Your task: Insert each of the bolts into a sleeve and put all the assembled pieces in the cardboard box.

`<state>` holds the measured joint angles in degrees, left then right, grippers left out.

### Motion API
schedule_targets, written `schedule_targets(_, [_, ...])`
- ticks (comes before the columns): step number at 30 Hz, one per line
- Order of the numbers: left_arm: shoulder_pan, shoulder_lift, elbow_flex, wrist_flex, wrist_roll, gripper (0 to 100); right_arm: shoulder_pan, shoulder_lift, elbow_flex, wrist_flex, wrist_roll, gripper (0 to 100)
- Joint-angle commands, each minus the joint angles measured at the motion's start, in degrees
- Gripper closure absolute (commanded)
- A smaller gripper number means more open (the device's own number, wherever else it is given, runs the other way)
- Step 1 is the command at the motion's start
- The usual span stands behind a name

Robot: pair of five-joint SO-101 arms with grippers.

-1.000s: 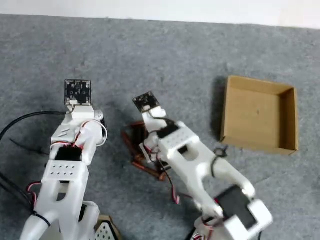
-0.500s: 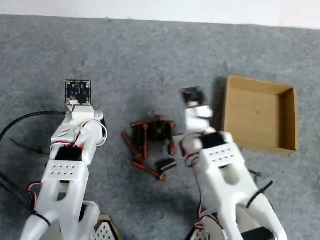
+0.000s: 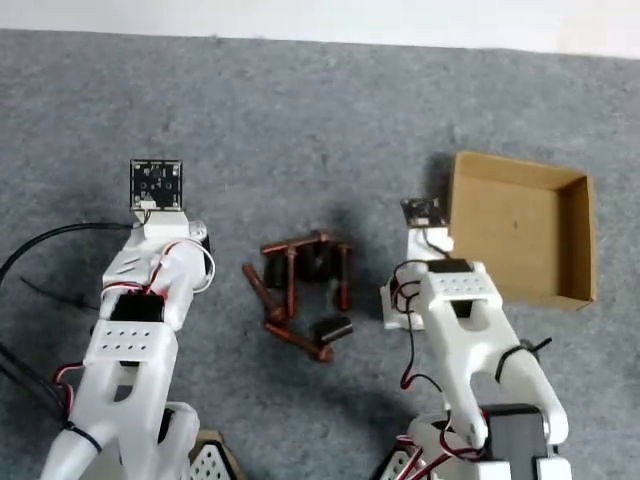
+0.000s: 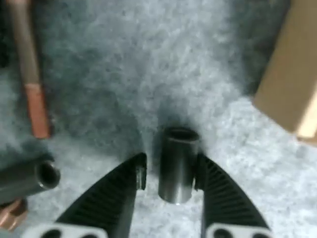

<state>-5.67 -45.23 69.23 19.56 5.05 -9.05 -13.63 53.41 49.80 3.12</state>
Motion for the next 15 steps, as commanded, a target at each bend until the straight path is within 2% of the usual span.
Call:
schedule_targets(1, [-0.2, 0.2, -0.2, -1.3, 0.3, 99, 1.1, 1.3, -2.0, -1.3, 0.5, 82.9])
schedule_targets(15, [-0.2, 0.2, -0.2, -1.3, 0.3, 99, 1.1, 1.8, -2.1, -6.2, 0.5, 85.0])
